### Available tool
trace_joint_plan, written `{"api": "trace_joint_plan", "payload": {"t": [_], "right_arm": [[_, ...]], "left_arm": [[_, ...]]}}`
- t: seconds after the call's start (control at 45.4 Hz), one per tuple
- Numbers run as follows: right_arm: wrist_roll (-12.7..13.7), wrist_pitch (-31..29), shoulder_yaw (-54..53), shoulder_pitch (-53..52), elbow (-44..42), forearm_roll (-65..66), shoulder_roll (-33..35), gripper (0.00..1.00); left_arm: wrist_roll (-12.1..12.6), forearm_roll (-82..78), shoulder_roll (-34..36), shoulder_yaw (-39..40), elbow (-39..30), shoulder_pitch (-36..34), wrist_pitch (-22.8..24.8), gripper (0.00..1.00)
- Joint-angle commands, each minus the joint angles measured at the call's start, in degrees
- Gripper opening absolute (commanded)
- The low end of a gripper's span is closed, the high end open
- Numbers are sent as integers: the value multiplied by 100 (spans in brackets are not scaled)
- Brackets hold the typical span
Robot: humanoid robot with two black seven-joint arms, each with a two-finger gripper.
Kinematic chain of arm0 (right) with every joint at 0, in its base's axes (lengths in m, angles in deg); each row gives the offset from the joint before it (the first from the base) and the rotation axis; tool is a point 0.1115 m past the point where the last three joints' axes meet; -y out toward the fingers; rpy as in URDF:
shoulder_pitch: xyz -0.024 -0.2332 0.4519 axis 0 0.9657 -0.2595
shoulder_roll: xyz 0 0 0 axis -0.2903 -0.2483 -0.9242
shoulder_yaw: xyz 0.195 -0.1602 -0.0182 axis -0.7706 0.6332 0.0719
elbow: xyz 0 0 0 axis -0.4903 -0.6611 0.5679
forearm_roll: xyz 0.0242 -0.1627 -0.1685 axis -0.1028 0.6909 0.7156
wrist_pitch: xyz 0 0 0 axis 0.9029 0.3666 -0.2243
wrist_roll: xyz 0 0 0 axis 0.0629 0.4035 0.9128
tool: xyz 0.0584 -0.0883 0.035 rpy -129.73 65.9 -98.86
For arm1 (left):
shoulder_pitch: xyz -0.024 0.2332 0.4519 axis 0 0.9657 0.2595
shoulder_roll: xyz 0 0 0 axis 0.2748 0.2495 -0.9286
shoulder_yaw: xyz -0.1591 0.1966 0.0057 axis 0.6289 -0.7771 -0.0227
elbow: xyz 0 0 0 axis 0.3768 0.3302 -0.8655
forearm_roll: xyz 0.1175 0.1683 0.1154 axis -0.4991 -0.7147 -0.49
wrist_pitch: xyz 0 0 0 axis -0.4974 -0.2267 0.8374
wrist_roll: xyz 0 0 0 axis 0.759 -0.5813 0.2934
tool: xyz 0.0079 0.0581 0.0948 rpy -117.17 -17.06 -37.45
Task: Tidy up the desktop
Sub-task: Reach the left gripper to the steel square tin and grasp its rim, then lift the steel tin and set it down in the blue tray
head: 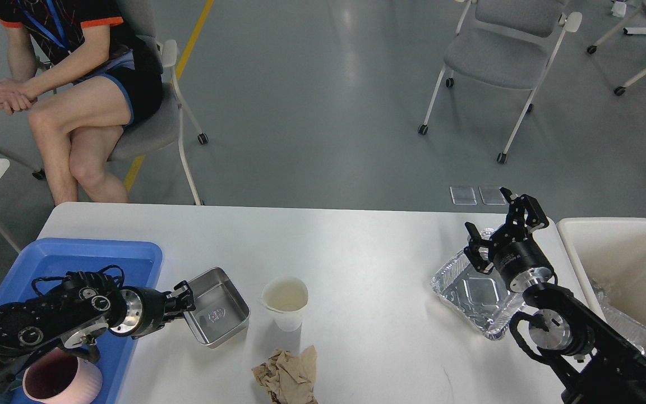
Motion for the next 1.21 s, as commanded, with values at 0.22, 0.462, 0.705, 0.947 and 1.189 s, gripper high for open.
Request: {"api": "trace_joint_plan", "payload": {"t": [0.22, 0.462, 0.705, 0.947, 1.189], "right_arm": [[0, 0, 9, -6, 0, 0, 3, 100], [0, 0, 18, -67, -158, 9, -84, 100], [0, -26, 9, -67, -255, 0, -93, 100], [0, -26, 9, -58, -228, 0, -93, 100], [0, -26, 9, -14, -246, 0, -119, 100]], "left_arm": [[314, 5, 1341, 73, -996, -844, 858, 0], [367, 102, 2836, 125, -1665, -2399, 2493, 0], [358, 339, 3390, 609, -1656, -2989, 3364, 0], [340, 366, 3312, 565, -1419, -2639, 3005, 0], [279, 366, 2644, 618, 127, -1382, 2239, 0]]}}
